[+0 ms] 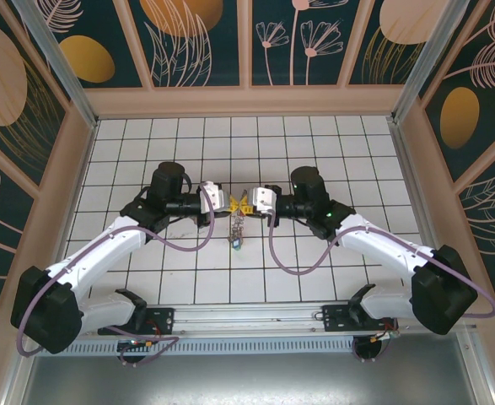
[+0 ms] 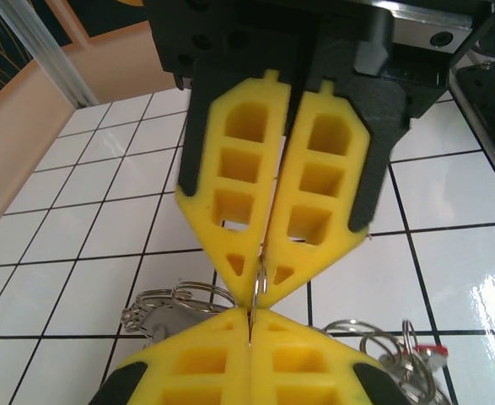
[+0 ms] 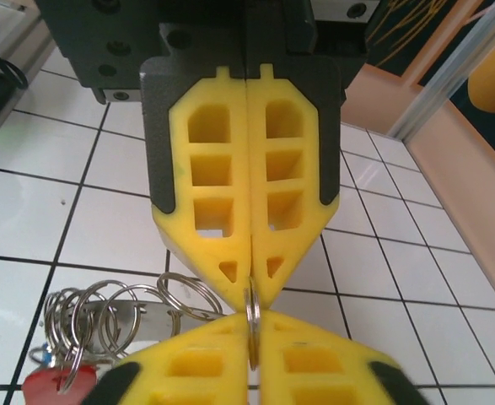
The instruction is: Put the keys on the keyring
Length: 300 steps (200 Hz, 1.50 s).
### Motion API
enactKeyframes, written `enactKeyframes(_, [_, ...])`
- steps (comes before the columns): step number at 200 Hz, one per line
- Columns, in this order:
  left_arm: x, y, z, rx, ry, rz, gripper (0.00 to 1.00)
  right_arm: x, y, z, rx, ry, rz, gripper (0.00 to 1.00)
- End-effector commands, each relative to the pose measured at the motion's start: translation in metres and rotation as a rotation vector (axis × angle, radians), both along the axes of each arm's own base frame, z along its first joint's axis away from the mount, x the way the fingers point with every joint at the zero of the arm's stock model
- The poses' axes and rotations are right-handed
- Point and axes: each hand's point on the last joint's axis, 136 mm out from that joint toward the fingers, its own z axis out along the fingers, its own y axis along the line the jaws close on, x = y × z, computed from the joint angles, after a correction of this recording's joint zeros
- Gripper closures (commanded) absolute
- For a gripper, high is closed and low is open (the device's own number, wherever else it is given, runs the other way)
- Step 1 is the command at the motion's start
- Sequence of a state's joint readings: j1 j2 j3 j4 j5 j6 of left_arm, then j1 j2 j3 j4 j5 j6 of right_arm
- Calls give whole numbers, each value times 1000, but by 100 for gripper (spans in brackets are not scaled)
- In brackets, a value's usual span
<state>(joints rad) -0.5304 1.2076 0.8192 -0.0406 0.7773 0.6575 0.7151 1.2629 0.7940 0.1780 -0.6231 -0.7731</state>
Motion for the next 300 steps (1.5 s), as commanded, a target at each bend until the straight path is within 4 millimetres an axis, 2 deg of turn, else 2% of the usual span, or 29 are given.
enactKeyframes(1, [-1, -7, 24, -68, -70, -21, 100, -1, 2, 2, -40, -48, 7, 82])
enactKeyframes(21, [-3, -7, 23, -67, -69, -25, 100, 1, -2, -1, -54, -38, -15, 78])
enactKeyframes(60, [-5, -7, 22, -67, -70, -44, 100, 5, -6, -2, -53, -32, -42, 77])
enactKeyframes(123, [-7, -8, 16, -47, -61, -62, 100, 5, -16, 11, -20, -33, -42, 73])
enactKeyframes(192, [-6, -8, 13, -30, -58, -64, 100, -2, -10, 11, -2, 8, 24, 73])
enactKeyframes(201, [-5, -8, 12, -29, -58, -62, 100, -2, -10, 10, -6, 13, 28, 77])
enactKeyframes(217, [-6, -8, 11, -27, -60, -62, 100, -1, -9, 10, -13, 19, 30, 100])
enactKeyframes(276, [-6, -7, 14, -55, -42, -40, 100, -5, -7, 14, 28, 21, 41, 100])
enactKeyframes(290, [-6, -7, 14, -66, -41, -34, 84, -5, -8, 19, 65, 8, 33, 100])
enactKeyframes(300, [-6, -7, 12, -67, -37, -33, 80, -5, -8, 22, 91, -3, 22, 100])
